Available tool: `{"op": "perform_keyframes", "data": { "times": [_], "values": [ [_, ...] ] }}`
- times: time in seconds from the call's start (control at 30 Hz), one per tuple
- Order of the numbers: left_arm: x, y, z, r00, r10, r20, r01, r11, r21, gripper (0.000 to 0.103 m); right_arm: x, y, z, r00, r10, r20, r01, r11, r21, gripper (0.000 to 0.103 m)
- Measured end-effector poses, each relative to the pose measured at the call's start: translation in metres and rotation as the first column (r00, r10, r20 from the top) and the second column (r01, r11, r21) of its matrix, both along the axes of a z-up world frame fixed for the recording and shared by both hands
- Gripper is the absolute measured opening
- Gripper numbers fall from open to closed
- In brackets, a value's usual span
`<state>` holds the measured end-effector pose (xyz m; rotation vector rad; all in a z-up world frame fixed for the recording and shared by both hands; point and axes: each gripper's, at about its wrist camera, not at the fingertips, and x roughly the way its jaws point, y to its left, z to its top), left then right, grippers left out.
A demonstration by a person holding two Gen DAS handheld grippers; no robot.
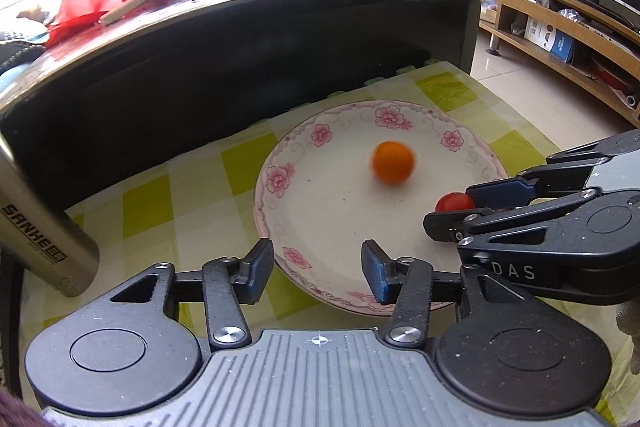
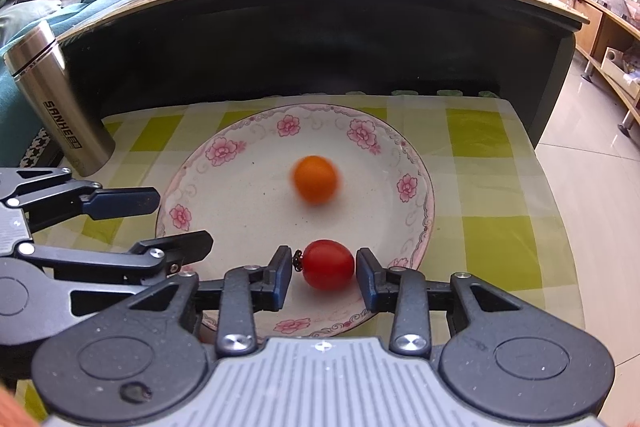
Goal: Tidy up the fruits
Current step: 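Carry both fruits over the white floral plate and open both tools, then move both open tools back from the plate toward the loose fruits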
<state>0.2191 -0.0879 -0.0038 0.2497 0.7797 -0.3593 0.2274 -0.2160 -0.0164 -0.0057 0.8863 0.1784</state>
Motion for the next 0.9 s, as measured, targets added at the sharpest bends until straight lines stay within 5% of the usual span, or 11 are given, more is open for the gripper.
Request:
{"op": "perform_keyframes", "data": {
  "times": [0.47,0.9],
  "values": [
    [-0.029,0.025,0.038,0.998,0.055,0.039,-0.054,0.998,-0.019,0.067,-0.026,-0.012,0.035,0.997,-0.032,0.068,0.028,0.998,0.061,0.046],
    [-0.130,0.067,0.061,0.992,0.108,0.061,-0.111,0.993,0.044,0.074,-0.122,0.001,0.067,0.997,0.022,0.073,-0.026,0.998,0.058,0.050]
  ]
}}
